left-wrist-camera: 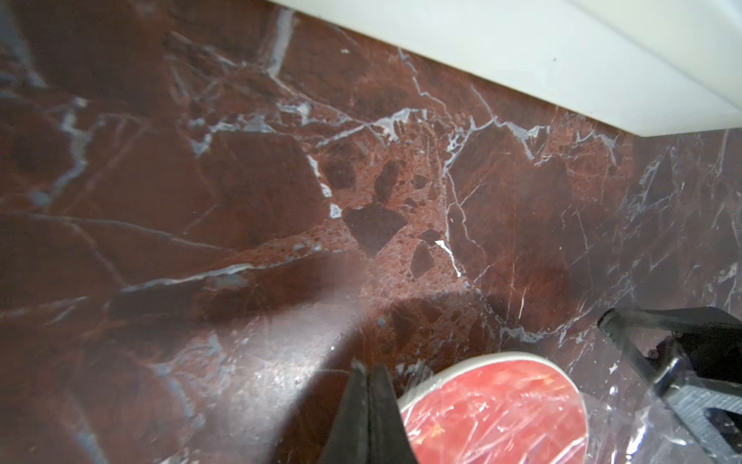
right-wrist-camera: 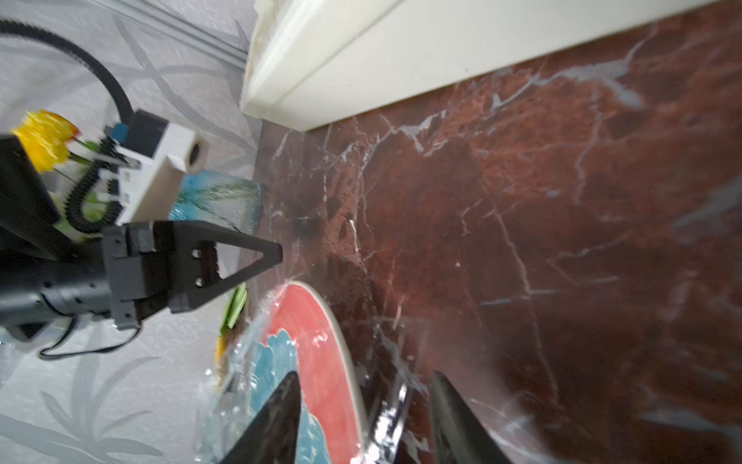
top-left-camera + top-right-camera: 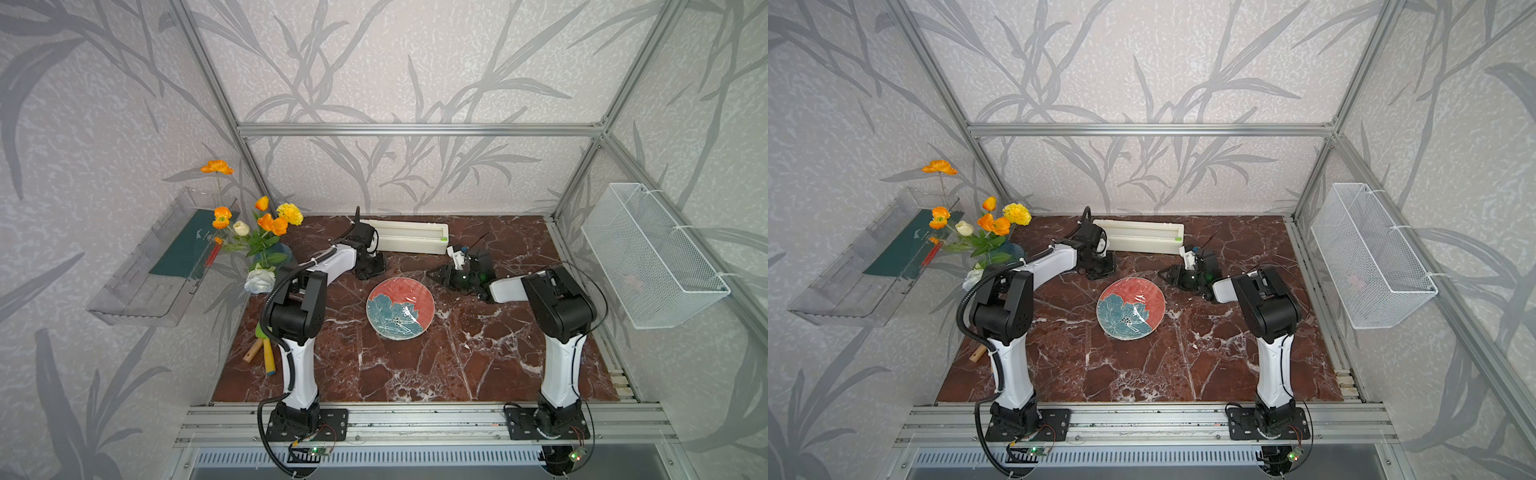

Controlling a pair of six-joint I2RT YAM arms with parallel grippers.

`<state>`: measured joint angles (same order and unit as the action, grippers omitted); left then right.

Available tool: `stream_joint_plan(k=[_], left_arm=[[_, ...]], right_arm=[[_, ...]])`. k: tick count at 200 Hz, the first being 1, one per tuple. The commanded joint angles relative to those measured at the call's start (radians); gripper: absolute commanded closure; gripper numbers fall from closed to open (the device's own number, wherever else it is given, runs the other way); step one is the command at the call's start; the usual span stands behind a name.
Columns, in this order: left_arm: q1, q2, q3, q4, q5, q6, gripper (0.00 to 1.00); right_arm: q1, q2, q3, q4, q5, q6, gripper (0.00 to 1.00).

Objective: Wrap the plate with plastic wrap
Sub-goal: Cover the plate with plastic wrap.

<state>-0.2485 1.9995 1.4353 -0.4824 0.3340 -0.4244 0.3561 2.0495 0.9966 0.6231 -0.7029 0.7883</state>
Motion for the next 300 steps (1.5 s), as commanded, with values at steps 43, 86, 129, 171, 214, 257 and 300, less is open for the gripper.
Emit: stream_joint_plan(k=[43,86,129,171,214,257,300], left_arm=[[0.022,-0.062,-0.035,0.005,0.0,-0.024,1.0],[0.022,-0.068,-0.041,0.001,0.019,-0.011,1.0],[0.007,-0.051,-0.041,0.024,0.089,0.001,0.79],[-0.002,-0.025,-0.041,0.038,0.13,-0.001,0.64],[-0.002,-0.012,-0.043,0.061,0.172,-0.01,0.53],[0.0,-0.007,-0.043,0.059,0.173,-0.014,0.52],[0.0,-0.026,-0.043,0.025,0.135,0.007,0.52]], right_arm=[[0.006,0.032,-0.02,0.088,-0.036,0.026,0.61],[0.007,-0.007,0.011,-0.155,0.063,-0.143,0.45],[0.01,0.034,0.054,-0.19,0.03,-0.177,0.38],[0.041,0.088,0.058,-0.039,-0.023,-0.055,0.37],[0.048,0.093,0.046,-0.006,-0.027,-0.034,0.47],[0.047,0.055,0.033,-0.028,-0.005,-0.053,0.72],[0.043,-0.005,0.028,-0.114,0.06,-0.109,1.0]])
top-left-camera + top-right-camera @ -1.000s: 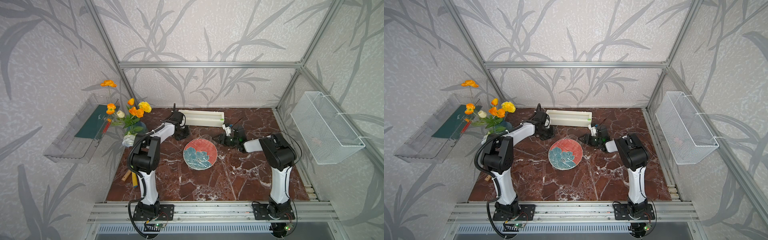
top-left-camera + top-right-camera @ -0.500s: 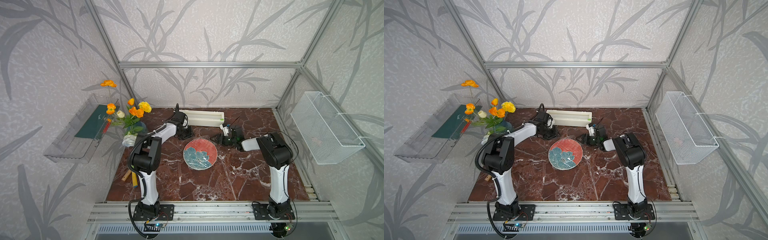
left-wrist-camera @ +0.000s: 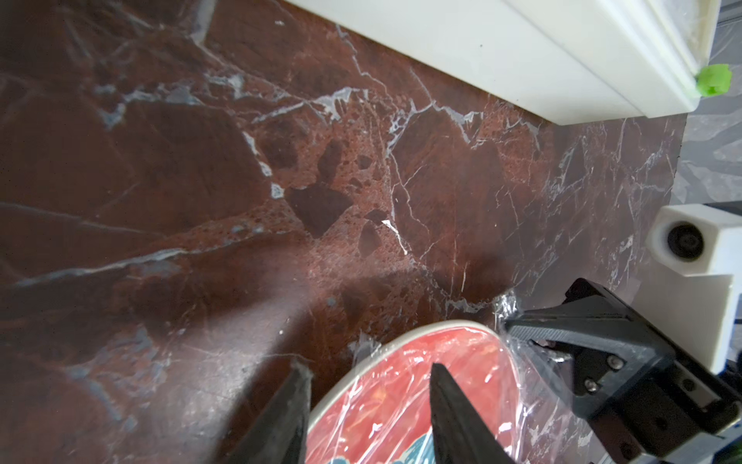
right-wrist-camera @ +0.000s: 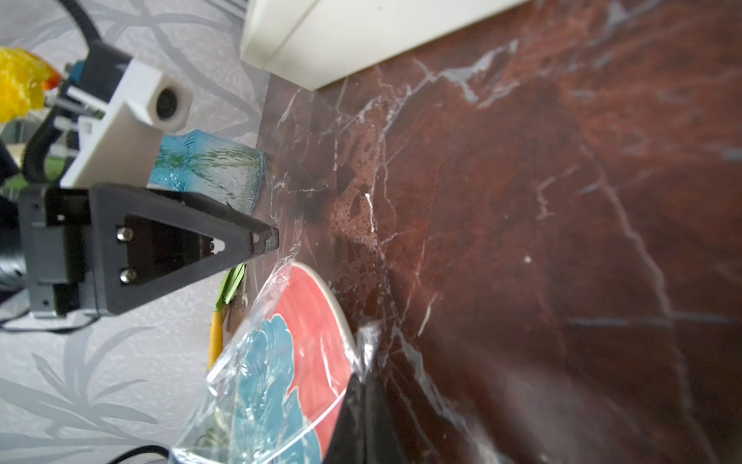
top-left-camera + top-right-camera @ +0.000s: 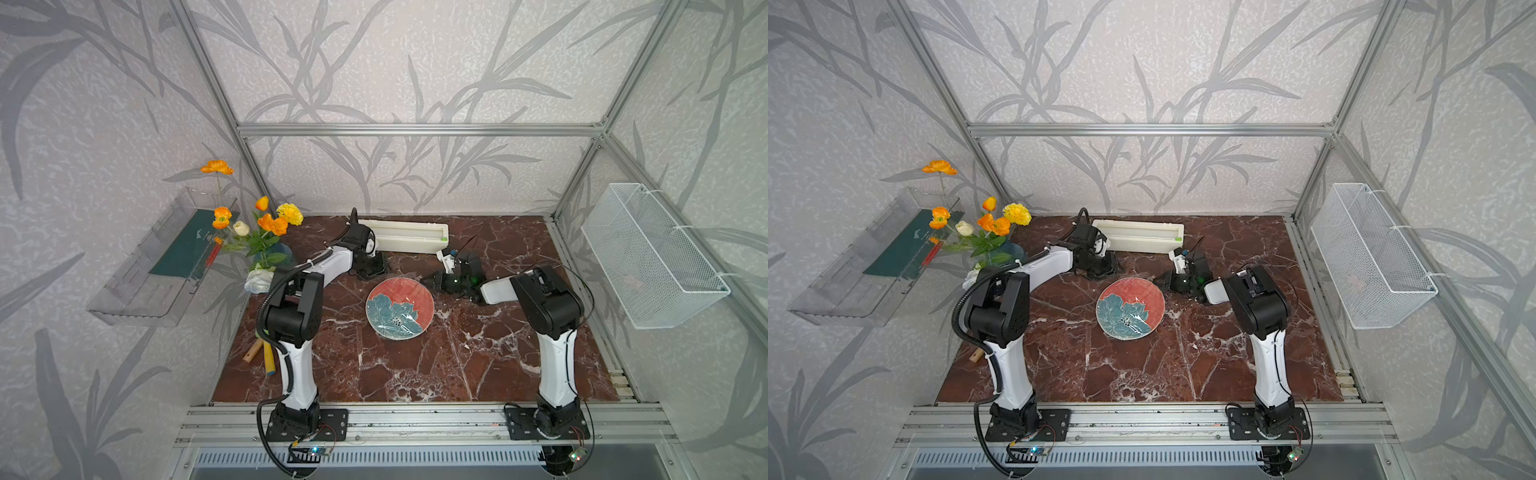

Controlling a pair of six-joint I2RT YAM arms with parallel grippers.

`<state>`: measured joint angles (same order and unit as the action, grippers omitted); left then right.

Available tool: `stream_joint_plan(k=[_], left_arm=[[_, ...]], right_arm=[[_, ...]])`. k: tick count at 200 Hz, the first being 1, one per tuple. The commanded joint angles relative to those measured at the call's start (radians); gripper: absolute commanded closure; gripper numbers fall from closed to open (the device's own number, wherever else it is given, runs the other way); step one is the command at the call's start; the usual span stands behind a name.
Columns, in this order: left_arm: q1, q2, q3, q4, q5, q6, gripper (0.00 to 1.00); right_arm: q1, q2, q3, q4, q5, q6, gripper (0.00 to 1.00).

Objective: Wrap the plate with plastic wrap
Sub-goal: Cover the plate with plastic wrap.

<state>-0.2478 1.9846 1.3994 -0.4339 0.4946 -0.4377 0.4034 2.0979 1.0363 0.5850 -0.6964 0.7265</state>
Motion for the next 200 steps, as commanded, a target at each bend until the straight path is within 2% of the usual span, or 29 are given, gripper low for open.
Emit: stream_joint_plan(k=[1,52,98,147,200], left_arm=[[-0.001,-0.012,-0.009,-0.024,-0.026,0.021,0.52],[-0.001,-0.015,-0.002,-0.022,-0.037,0.036,0.5],[-0.008,0.003,0.012,-0.01,0.007,0.04,0.5],[-0.05,0.024,0.055,-0.095,-0.097,0.095,0.56],[-0.074,0.026,0.071,-0.139,-0.176,0.119,0.56]], right_arm=[[-0.005,-0.055,-0.012,-0.077,0.056,-0.049,1.0],[-0.025,-0.131,-0.041,-0.106,0.092,-0.079,1.0],[-0.025,-0.19,-0.1,-0.166,0.027,-0.129,1.0],[0.024,-0.198,-0.055,-0.386,0.108,-0.261,1.0],[0.031,-0.216,-0.016,-0.469,0.188,-0.279,1.0]])
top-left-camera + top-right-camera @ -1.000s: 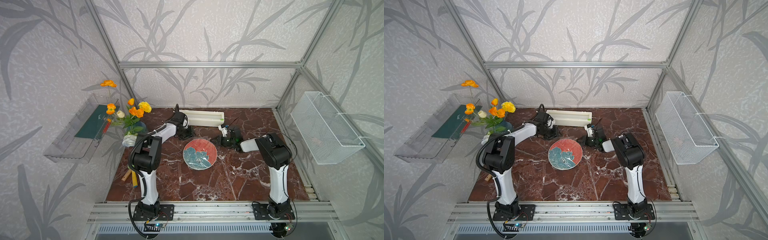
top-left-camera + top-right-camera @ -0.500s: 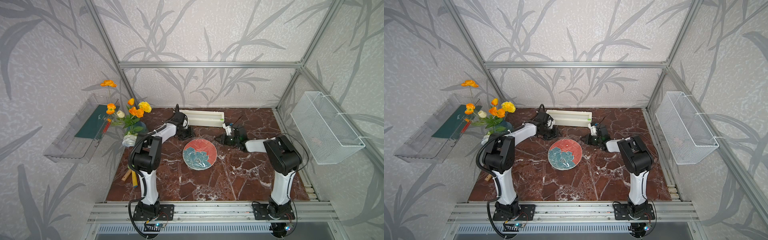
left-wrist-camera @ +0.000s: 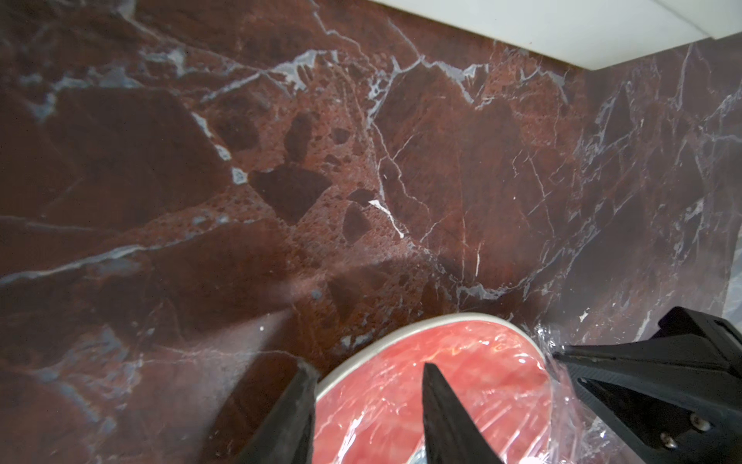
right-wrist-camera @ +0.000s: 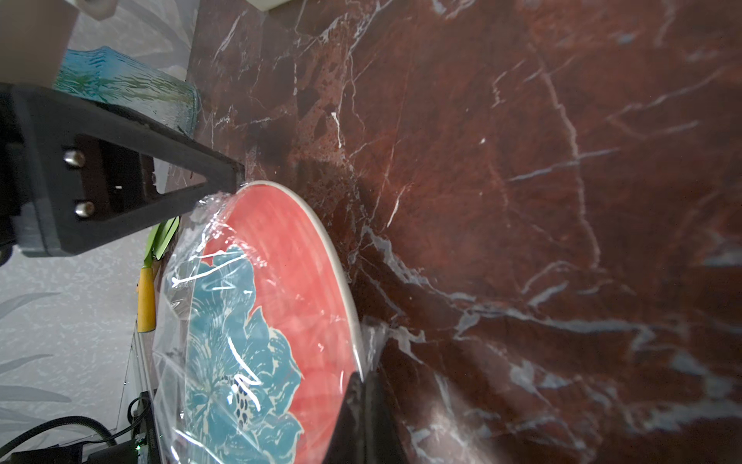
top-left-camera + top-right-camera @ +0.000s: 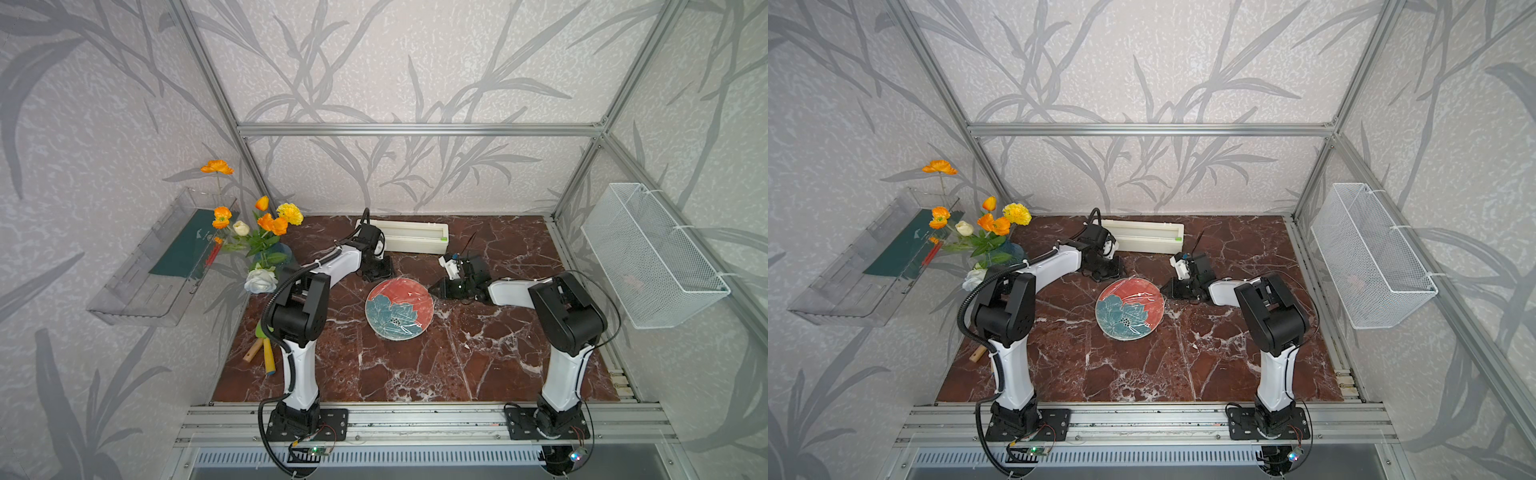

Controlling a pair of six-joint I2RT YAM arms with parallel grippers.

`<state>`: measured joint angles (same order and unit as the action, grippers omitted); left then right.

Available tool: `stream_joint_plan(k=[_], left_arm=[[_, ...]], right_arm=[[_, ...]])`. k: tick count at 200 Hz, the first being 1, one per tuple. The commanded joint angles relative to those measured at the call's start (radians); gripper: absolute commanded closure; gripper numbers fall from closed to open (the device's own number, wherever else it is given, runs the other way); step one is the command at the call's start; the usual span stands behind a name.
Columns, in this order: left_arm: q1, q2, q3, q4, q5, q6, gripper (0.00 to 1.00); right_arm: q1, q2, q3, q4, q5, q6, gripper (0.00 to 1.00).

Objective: Wrap the plate with plastic wrap
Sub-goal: Cover the plate with plastic wrap.

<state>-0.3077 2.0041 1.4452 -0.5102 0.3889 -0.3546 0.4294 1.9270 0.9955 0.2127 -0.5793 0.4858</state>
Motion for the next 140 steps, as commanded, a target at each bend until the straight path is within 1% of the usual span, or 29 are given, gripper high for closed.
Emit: stream_joint_plan(k=[1,39,63,85,119,140], left_arm=[[-0.015,0.005,0.026,-0.064,-0.072,0.037,0.56],[-0.06,0.013,0.035,-0.098,-0.202,0.052,0.58],[-0.099,0.032,0.051,-0.126,-0.305,0.052,0.61],[-0.131,0.05,0.066,-0.139,-0.376,0.046,0.66],[-0.141,0.061,0.076,-0.136,-0.404,0.029,0.73],[-0.146,0.057,0.076,-0.126,-0.396,0.017,0.77]], right_arm=[[0.006,-0.047,0.026,-0.1,0.074,-0.04,1.0],[0.006,-0.083,0.054,-0.195,0.17,-0.057,1.0],[0.008,-0.091,0.083,-0.257,0.199,-0.07,1.0],[0.012,-0.096,0.094,-0.28,0.211,-0.076,1.0],[0.012,-0.103,0.092,-0.276,0.205,-0.069,1.0],[0.012,-0.107,0.091,-0.276,0.206,-0.07,1.0]])
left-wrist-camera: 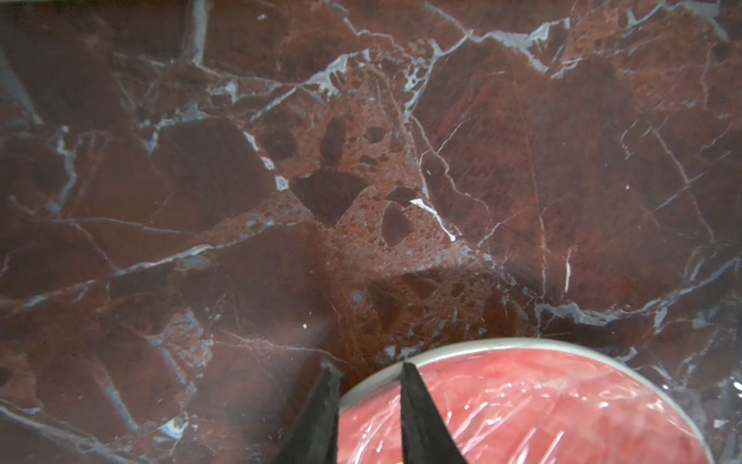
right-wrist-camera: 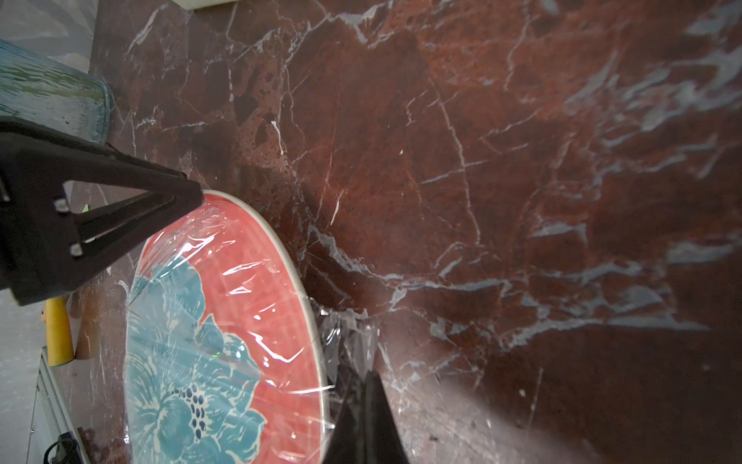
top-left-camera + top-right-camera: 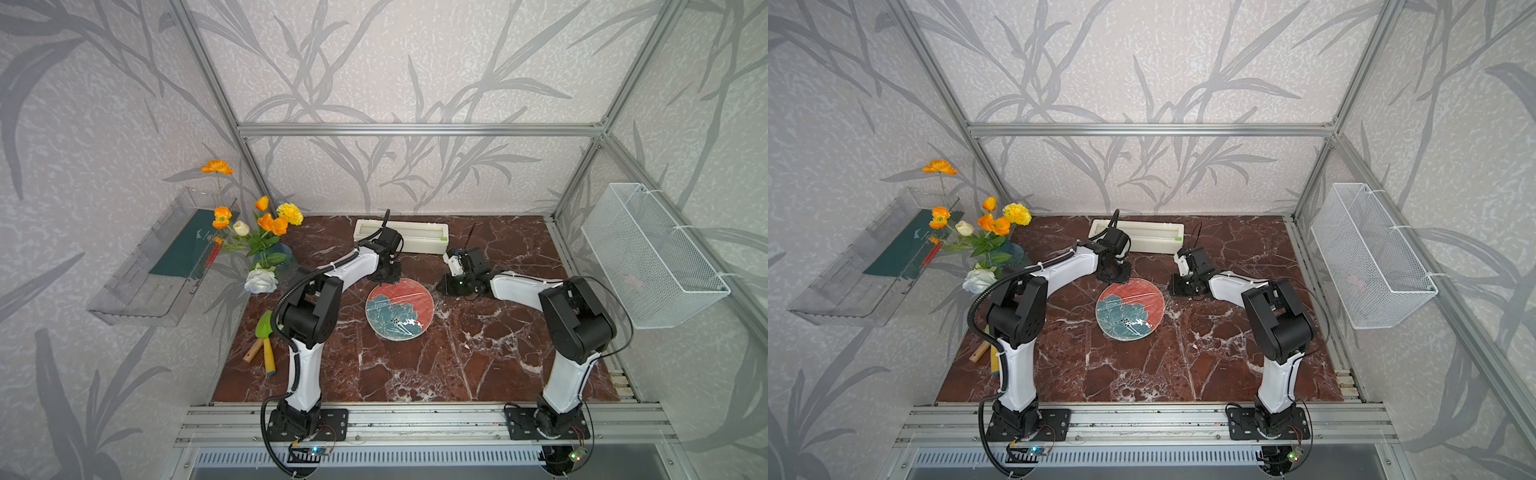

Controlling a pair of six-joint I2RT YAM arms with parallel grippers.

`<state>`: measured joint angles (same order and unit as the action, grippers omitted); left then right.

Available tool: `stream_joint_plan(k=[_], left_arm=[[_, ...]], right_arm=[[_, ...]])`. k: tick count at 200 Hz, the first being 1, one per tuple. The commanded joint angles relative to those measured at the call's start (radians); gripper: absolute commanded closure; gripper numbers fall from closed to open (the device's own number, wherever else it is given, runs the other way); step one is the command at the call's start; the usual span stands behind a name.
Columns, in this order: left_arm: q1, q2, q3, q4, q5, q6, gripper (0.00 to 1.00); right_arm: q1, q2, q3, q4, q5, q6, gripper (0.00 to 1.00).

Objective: Wrap the plate with plastic wrap
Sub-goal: Cover the plate with plastic wrap.

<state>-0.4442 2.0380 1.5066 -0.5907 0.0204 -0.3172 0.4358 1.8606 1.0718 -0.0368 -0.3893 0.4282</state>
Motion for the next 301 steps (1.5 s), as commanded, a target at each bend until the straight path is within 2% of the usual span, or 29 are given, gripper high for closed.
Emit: stream_joint_plan(k=[1,22,44,73,147,172,196,224,277,301], left_arm=[[-0.009,0.023,0.014,-0.045,-0.027,-0.021,0.77],[-0.014,0.027,0.015,-0.036,-0.019,-0.036,0.78],[-0.024,0.032,0.006,-0.03,-0.028,-0.047,0.83],[-0.028,0.032,-0.003,-0.03,-0.05,-0.056,1.0],[-0.029,-0.031,0.015,-0.065,-0.14,-0.058,1.0],[-0.028,-0.057,0.017,-0.087,-0.127,-0.063,1.0],[-0.028,-0.091,-0.002,-0.093,-0.085,-0.074,0.71],[-0.028,-0.127,-0.033,-0.087,-0.043,-0.083,0.53],[-0.028,-0.147,-0.077,-0.068,0.075,-0.083,0.53],[-0.028,-0.12,-0.086,-0.064,0.062,-0.083,0.55]], right_arm=[[0.006,-0.04,0.014,-0.027,0.016,-0.012,1.0],[0.006,-0.04,0.015,-0.025,0.015,-0.01,1.0],[0.006,-0.039,0.015,-0.022,0.015,-0.01,1.0],[0.006,-0.04,0.019,-0.025,0.016,-0.009,1.0],[0.004,-0.063,0.035,-0.048,0.016,-0.016,1.0],[0.004,-0.086,0.021,-0.086,0.022,-0.044,1.0],[0.005,-0.07,0.015,-0.1,0.01,-0.056,1.0],[0.005,-0.043,0.026,-0.106,0.0,-0.051,1.0],[0.005,-0.019,0.033,-0.101,-0.004,-0.046,1.0],[0.006,-0.017,0.033,-0.1,-0.006,-0.045,1.0]])
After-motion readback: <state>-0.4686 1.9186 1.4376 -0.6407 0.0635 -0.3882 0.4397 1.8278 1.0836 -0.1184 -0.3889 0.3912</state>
